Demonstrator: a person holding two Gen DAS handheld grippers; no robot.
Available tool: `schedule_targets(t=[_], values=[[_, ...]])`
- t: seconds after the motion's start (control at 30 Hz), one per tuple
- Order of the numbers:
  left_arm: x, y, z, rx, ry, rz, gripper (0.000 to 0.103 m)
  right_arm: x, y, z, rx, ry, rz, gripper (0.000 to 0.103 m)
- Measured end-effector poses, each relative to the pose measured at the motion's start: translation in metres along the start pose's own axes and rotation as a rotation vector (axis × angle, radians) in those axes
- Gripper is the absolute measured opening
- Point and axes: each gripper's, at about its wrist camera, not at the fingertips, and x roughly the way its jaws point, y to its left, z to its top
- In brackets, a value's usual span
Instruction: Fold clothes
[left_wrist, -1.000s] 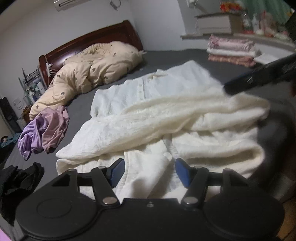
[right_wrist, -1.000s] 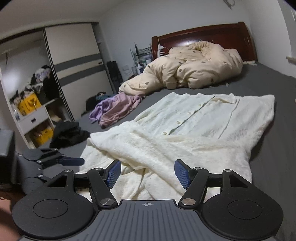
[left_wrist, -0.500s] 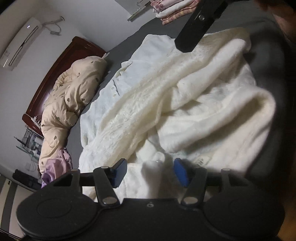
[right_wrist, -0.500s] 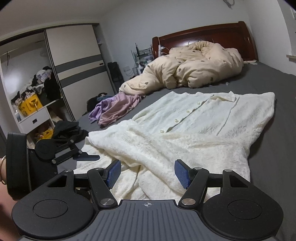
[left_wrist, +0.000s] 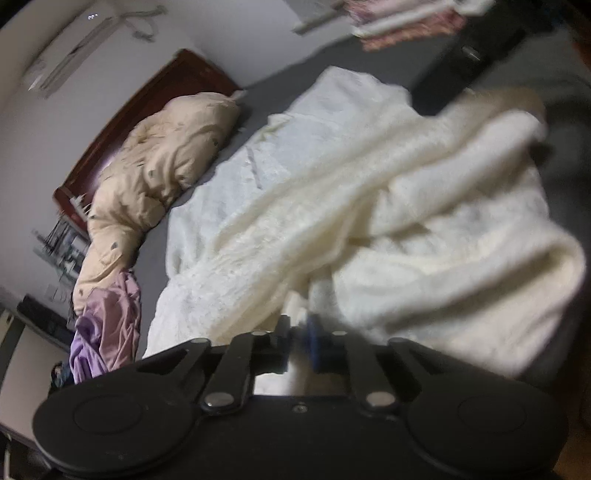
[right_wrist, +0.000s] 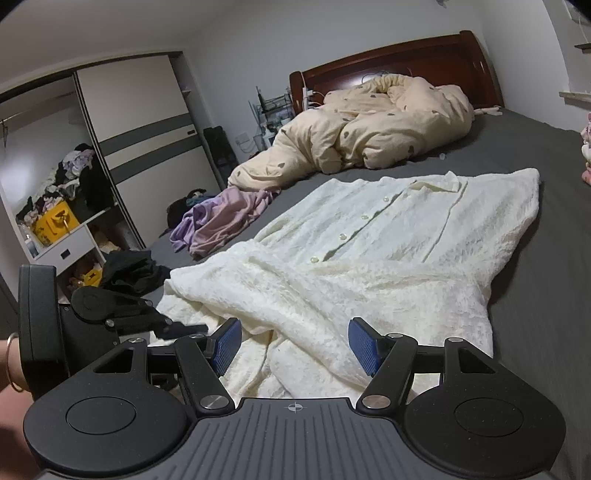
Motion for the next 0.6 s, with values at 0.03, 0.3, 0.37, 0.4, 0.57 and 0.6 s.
schedule_targets(t=[0.03, 0.3, 0.37, 0.4, 0.57, 0.6], values=[[-0.001, 0.006, 0.000, -0.058, -0.016, -0.007, 0.010, 0.000, -0.001, -0.001, 0.004, 0.001, -0.001, 0.065], [-0.011, 0.037, 0.004, -0.268, -0.105, -0.176, 0.009, 0.000, -0.006, 0.000, 0.046, 0.002, -0.006, 0.065], [-0.012, 0.029, 0.006, -0.230, -0.109, -0.203, 0.009, 0.001, -0.006, 0.007, 0.058, 0.003, -0.013, 0.065], [-0.012, 0.024, 0.006, -0.215, -0.107, -0.218, 0.009, 0.001, -0.007, 0.007, 0.061, 0.004, -0.017, 0.065], [-0.003, 0.012, 0.000, -0.215, -0.092, -0.239, 0.009, -0.006, -0.011, 0.009, 0.108, -0.037, 0.005, 0.065], [-0.001, 0.014, -0.002, -0.235, -0.092, -0.243, 0.010, -0.007, -0.014, 0.012, 0.145, -0.048, 0.026, 0.065]])
